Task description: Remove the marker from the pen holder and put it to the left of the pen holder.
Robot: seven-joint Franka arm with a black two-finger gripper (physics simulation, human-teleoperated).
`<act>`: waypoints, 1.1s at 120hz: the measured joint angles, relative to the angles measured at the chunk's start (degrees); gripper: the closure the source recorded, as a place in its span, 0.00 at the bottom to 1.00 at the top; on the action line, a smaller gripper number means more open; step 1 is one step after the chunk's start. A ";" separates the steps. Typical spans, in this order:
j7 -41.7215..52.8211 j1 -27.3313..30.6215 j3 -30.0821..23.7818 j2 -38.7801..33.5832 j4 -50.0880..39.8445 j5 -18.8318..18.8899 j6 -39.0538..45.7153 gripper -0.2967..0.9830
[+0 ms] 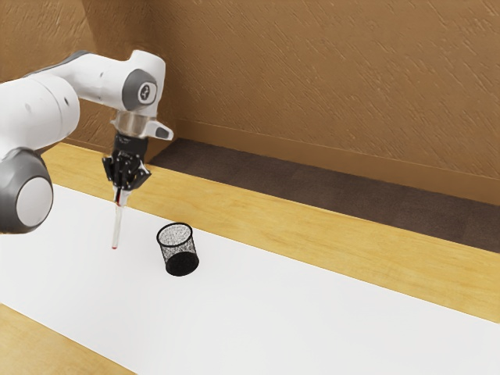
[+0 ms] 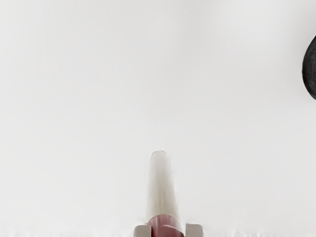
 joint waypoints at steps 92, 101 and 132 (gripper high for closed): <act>-1.38 1.09 -1.23 12.20 6.63 -0.36 -13.41 0.53; -1.54 1.09 -1.23 12.09 6.63 -0.49 -13.55 0.44; -1.93 0.83 -1.25 9.58 6.52 -0.76 -13.79 0.29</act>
